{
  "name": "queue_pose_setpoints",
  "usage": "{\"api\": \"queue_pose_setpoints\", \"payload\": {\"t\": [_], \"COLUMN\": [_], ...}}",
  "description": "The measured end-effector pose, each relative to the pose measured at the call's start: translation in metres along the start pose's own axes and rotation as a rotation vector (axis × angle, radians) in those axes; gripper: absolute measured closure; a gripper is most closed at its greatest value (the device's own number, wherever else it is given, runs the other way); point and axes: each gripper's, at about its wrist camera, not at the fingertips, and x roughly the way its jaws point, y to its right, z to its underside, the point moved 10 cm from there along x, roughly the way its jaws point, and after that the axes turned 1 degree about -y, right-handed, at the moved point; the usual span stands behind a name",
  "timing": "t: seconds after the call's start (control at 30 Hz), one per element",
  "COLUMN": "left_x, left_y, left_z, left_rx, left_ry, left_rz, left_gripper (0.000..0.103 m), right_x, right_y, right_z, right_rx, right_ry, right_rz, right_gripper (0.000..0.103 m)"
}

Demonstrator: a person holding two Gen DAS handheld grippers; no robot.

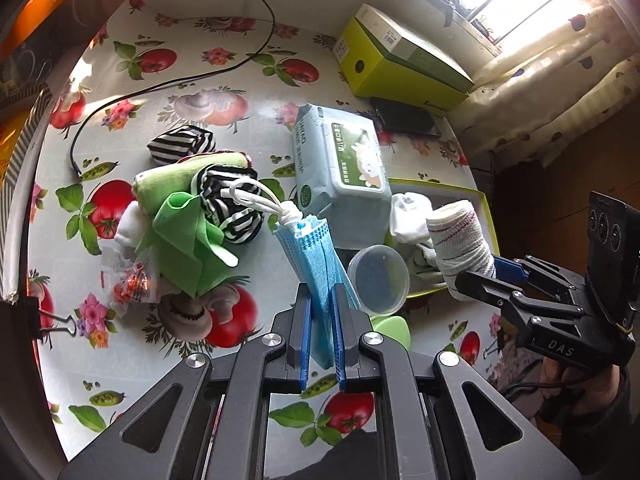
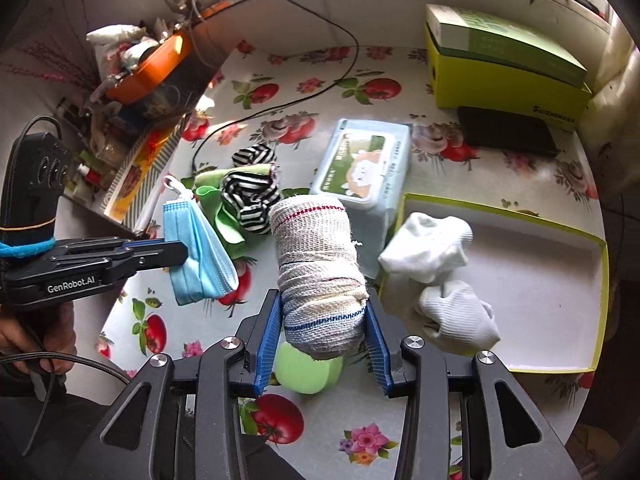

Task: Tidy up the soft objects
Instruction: 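Carry both items to the tray and open the right gripper over the bandage roll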

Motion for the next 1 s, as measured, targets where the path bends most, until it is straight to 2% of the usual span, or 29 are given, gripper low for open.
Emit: {"api": "queue_pose_setpoints", "payload": {"t": [0.5,1.0], "left_x": [0.021,0.056], "left_y": [0.066,0.115], "left_z": [-0.017,-0.034], "left_rx": [0.152,0.265], "left_ry": [-0.041,-0.097], "left_rz": [0.020,0.020], "left_gripper": [0.093,0.093], "right_x": [-0.022,0.007], "right_y": [0.094,0.155], "right_z": [0.012,0.018], "right_rx": [0.180,0.275], "right_ry": [0.054,0.019], "right_rz": [0.087,0.127], "right_gripper": [0.065,0.065]}}
